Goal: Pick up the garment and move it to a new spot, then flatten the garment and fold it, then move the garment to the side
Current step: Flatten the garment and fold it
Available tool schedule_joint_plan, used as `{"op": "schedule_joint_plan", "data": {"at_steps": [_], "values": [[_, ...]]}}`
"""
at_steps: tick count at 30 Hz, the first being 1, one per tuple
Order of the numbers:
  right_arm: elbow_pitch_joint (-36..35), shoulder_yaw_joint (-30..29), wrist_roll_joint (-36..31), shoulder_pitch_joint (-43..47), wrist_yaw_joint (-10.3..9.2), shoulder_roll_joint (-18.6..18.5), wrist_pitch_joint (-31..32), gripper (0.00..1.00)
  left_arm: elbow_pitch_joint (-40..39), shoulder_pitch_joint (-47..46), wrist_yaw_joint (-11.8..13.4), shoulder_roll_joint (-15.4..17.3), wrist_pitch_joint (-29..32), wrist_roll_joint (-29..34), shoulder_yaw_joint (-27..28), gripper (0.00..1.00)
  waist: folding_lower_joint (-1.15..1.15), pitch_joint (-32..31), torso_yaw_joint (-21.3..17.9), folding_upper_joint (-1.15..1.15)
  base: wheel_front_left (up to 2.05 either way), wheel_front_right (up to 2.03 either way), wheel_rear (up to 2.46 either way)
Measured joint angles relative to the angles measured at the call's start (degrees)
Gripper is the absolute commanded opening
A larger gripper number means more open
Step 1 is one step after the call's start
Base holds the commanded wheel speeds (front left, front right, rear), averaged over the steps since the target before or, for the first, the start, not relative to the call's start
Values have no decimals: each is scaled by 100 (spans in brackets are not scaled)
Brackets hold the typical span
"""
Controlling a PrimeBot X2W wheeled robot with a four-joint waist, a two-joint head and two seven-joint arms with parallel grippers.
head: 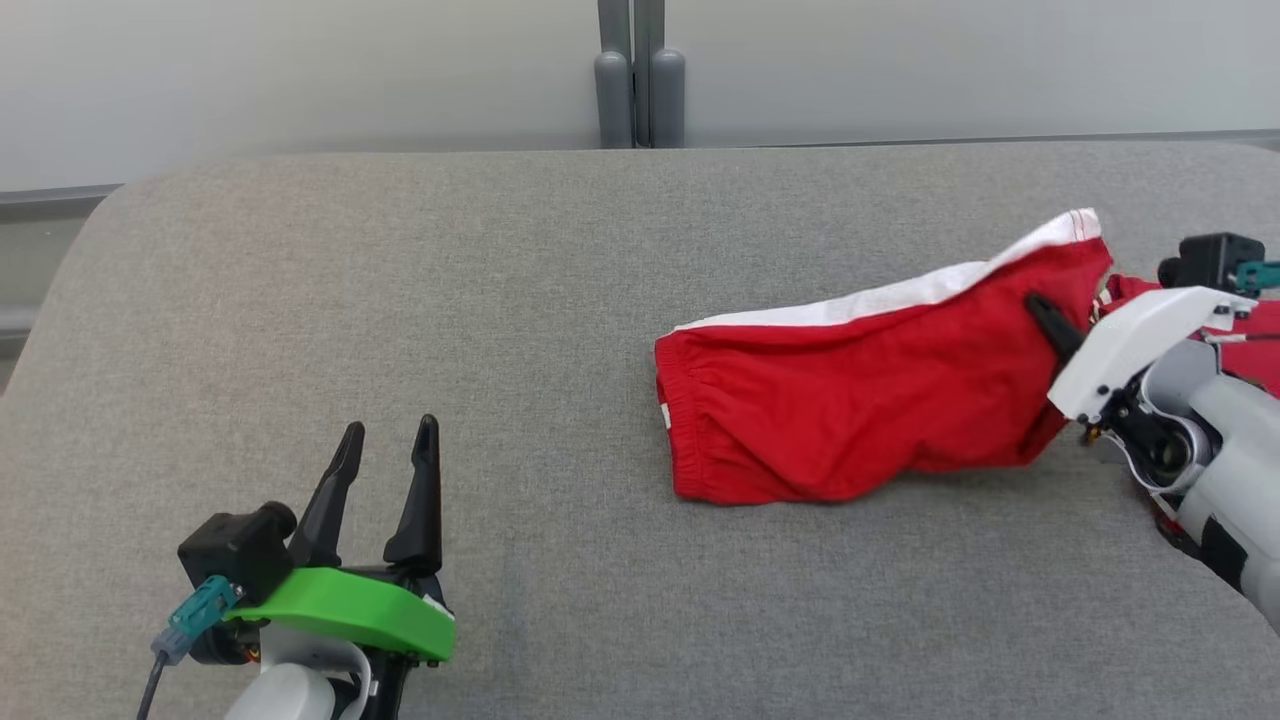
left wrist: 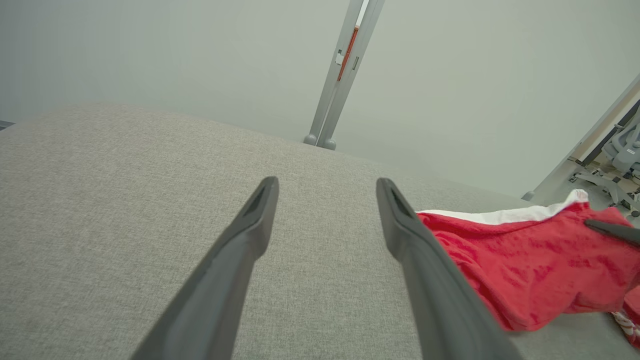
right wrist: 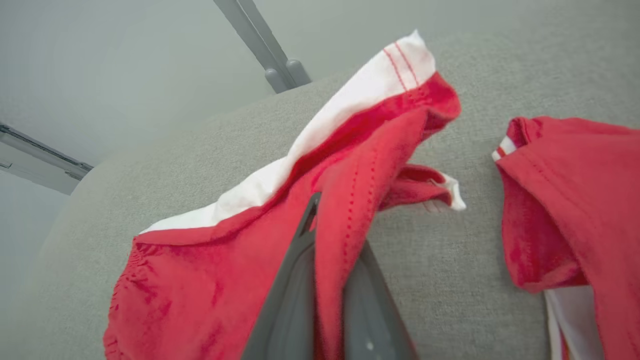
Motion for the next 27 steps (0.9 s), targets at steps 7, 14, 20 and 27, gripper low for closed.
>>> {"op": "schedule_joint_plan", "data": {"at_steps": [7,14,20,27], "values": [[-164,365,-437,-541,0,503,102,0,147,5,-77,-81,2,-1,-56,100,0,8,223,0,0,0,0],[286,865,-714,-673,0,1165,633,0,324,-7,-171,-198,1,-1,-102,100,0,49,621,0,0,0,0],[712,1156,-889,-559,0,1575,972,0,452,-14,-240,-250,1,0,-71,100,0,87,933,0,0,0,0],[967,1302,-1061,-453,0,1886,1016,100,608,-17,-324,-344,0,10,22,100,0,112,949,0,0,0,0]]}}
